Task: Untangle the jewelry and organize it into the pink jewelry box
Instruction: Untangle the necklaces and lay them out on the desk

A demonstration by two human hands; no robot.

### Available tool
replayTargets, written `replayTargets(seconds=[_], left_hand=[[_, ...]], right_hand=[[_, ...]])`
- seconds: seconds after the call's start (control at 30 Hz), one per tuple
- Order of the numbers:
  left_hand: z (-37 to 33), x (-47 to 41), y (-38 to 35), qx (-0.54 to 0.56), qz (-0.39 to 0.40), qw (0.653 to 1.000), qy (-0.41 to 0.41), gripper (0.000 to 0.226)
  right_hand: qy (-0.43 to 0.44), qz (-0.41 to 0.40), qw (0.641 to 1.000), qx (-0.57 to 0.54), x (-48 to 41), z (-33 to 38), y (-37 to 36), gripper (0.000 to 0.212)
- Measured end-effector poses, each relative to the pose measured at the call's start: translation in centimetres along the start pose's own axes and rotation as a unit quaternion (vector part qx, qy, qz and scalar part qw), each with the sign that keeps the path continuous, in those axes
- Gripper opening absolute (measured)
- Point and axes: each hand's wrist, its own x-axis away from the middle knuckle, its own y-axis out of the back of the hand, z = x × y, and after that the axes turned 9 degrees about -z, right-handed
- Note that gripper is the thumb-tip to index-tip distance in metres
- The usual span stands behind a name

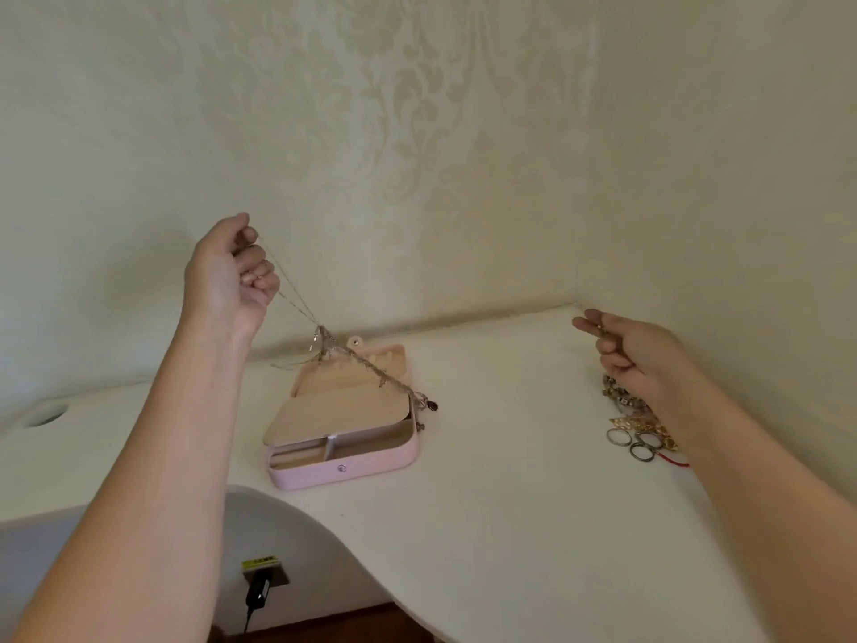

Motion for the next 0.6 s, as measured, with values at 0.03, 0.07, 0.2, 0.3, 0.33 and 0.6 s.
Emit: replayTargets(seconds=[0.03, 0.07, 0.2, 0.3, 0.33, 0.6], left_hand=[[-0.2, -0.1, -0.2, -0.018, 0.013, 1.0, 0.002, 0.029], [-0.3, -0.1, -0.6, -0.043, 0.033, 0.998, 0.006, 0.027], [-0.2, 0.8, -2.5, -0.128, 0.129, 0.983, 0.016, 0.019], [-0.4, 1.8, -4.1, -0.154, 0.18, 0.971, 0.008, 0.018], [-0.5, 2.2, -4.5, -0.159, 0.195, 0.968, 0.007, 0.019], [1.3, 4.2, -5.7, -0.211, 0.256, 0.942, 0.041, 0.022]], right_hand=[[0.009, 0.012, 1.0, 0.021, 0.3, 0.0, -0.1, 0.023], [0.018, 0.029, 0.998, 0.044, 0.7, 0.1, -0.3, 0.023], [0.093, 0.119, 0.98, 0.125, 2.7, 0.4, -1.5, 0.021], [0.169, 0.177, 0.96, 0.132, 4.4, 1.3, -2.2, 0.021], [0.188, 0.191, 0.954, 0.133, 4.8, 1.6, -2.4, 0.021], [0.214, 0.228, 0.929, 0.197, 5.4, 1.2, -2.5, 0.025]])
